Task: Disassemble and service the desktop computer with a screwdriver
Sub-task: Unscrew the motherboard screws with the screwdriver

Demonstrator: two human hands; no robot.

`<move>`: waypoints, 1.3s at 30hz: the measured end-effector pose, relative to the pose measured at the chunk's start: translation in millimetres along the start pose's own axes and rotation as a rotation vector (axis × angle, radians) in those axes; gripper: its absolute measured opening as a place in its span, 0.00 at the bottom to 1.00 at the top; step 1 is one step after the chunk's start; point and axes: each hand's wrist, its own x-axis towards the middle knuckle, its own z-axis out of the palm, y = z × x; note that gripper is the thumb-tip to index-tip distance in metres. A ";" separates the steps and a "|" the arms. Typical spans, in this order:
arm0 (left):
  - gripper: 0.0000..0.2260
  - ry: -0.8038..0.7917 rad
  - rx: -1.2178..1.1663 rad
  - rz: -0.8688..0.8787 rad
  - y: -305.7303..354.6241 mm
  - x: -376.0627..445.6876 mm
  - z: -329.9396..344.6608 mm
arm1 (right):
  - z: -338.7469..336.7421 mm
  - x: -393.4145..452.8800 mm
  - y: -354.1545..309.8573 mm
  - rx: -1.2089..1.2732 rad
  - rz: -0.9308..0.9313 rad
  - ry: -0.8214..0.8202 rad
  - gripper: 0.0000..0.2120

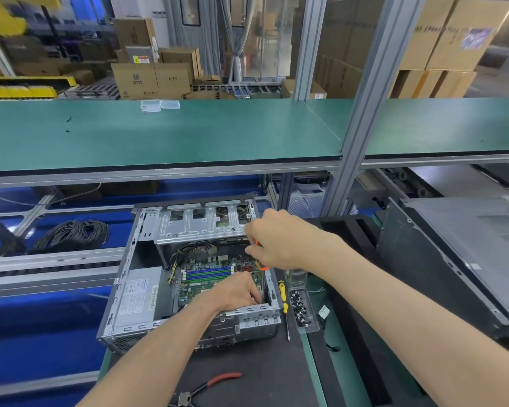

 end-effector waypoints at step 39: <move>0.13 -0.007 0.018 -0.030 -8.1 6.3 4.0 | -0.4 7.2 5.4 0.080 -0.019 -0.040 0.06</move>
